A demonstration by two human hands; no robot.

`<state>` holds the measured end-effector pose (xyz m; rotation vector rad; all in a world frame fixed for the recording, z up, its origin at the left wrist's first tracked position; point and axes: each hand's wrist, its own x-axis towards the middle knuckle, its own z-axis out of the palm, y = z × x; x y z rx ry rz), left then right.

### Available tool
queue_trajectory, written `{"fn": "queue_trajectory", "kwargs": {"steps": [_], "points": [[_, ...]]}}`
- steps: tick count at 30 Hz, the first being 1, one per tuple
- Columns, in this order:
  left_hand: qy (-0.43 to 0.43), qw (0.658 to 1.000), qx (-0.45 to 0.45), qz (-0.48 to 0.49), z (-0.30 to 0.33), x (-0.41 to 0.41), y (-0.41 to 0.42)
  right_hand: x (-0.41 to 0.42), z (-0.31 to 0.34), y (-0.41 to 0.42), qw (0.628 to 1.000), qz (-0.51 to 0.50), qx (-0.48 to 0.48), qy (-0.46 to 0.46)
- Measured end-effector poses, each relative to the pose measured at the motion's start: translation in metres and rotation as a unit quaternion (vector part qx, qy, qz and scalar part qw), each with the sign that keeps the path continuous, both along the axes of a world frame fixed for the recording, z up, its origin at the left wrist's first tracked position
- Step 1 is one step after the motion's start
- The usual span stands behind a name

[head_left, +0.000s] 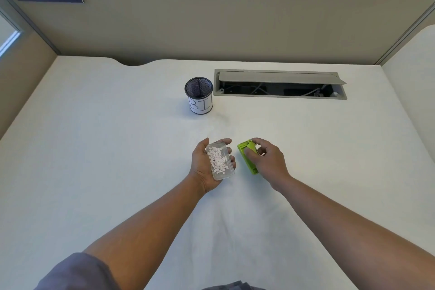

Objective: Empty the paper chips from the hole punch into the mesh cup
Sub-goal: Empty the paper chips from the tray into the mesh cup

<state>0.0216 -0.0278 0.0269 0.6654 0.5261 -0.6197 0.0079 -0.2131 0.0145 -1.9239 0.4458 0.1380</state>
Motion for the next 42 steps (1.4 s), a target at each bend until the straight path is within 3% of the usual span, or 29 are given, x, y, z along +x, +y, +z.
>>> {"fn": "queue_trajectory", "kwargs": {"steps": [6,21,27,30,33,37,42], "points": [[0.001,1.0,-0.009,0.001,-0.003,0.0,0.0,0.006,-0.01,-0.007,0.996,0.038,-0.08,0.014],[-0.002,1.0,-0.023,0.002,-0.003,0.001,0.0,0.004,-0.026,-0.011,0.986,0.082,-0.144,0.027],[-0.008,1.0,-0.027,0.009,0.002,0.003,0.001,-0.005,-0.014,-0.002,0.958,0.078,-0.275,0.007],[-0.015,0.999,-0.02,0.026,0.008,0.006,0.0,-0.009,0.007,0.013,0.986,0.044,-0.14,-0.075],[-0.025,0.998,-0.006,0.06,0.015,0.014,0.0,-0.012,0.031,0.031,0.993,0.051,0.027,-0.099],[-0.035,0.993,0.001,0.115,0.023,0.024,0.002,-0.013,0.048,0.048,0.982,0.053,0.176,-0.039],[-0.032,0.987,-0.003,0.159,0.03,0.034,0.004,-0.009,0.053,0.059,0.962,0.018,0.272,0.011]]}}
